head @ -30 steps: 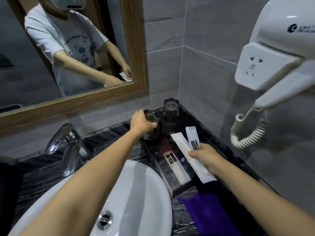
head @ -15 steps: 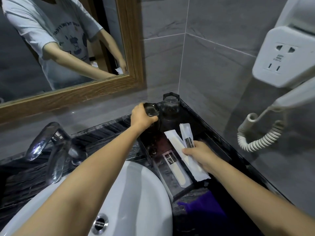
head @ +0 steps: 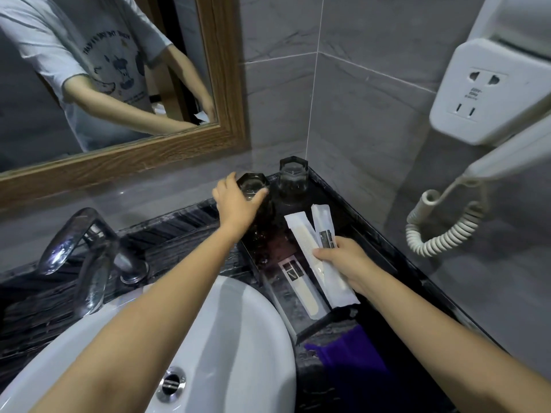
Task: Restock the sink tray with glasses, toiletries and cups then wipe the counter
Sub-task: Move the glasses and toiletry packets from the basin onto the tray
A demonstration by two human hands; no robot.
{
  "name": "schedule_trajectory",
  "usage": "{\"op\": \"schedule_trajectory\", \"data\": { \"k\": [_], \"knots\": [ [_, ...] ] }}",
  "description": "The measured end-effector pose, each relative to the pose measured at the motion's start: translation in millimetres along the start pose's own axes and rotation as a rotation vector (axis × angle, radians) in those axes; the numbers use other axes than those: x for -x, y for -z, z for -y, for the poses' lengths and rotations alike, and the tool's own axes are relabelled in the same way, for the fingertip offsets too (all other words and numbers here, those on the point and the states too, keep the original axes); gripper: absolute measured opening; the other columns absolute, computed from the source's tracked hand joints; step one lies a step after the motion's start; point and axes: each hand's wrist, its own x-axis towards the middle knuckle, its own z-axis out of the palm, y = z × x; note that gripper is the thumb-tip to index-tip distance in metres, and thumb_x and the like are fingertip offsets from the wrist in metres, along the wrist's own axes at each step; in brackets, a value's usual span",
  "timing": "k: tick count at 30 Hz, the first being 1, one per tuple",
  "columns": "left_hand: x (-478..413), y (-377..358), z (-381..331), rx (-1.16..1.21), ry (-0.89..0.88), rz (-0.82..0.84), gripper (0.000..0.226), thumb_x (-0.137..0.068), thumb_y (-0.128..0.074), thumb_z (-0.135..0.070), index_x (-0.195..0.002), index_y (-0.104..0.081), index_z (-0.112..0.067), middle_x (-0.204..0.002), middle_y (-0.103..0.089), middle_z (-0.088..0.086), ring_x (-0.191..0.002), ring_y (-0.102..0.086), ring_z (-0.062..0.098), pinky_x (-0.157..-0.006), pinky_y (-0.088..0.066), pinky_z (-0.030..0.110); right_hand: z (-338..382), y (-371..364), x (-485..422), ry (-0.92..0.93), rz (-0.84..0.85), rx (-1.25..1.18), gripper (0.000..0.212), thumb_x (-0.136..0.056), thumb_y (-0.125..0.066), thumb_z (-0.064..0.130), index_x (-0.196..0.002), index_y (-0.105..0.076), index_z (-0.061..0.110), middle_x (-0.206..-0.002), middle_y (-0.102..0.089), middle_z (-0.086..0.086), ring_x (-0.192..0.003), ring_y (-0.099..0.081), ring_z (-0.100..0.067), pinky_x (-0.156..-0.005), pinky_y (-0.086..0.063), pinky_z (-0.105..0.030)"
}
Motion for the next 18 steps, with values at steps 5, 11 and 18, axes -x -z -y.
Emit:
{"op": "schedule_trajectory", "data": {
  "k": [5,11,18],
  "knots": [
    [79,-13,-5,0.314,0.125,0.091,0.035,-0.085,-0.061,-0.034,-0.111,-0.061,-0.01,-0.09,-0.061,0.001,-0.081,-0.057,0.015,-0.074,-0.048,0.027,7,9,8,0.046,-0.01,-0.026,0.012,-0.085,-0.066,0.008,-0.096,-0.065,0.004,-0.089,-0.069,-0.008,-0.079,-0.066,-0.02,-0.073,-0.055,-0.031],
    [108,-17,-31,0.634,0.31,0.46,0.017,-0.085,-0.063,-0.029,-0.079,-0.069,-0.015,-0.078,-0.068,0.0,-0.068,-0.06,0.011,-0.07,-0.053,0.029,14,16,28,0.104,0.023,-0.018,0.006,-0.084,-0.065,0.005,-0.084,-0.066,0.011,-0.079,-0.07,-0.002,-0.064,-0.067,-0.008,-0.051,-0.053,-0.017],
    [115,-24,-35,0.751,0.462,0.373,0.011,-0.086,-0.062,-0.01,-0.082,-0.064,0.0,-0.081,-0.065,0.011,-0.064,-0.061,0.016,-0.045,-0.05,0.016,-3,29,57,0.095,-0.016,0.141,0.016,-0.083,-0.067,0.008,-0.097,-0.064,0.001,-0.085,-0.066,-0.007,-0.074,-0.062,-0.017,-0.064,-0.049,-0.025]
  ]
}}
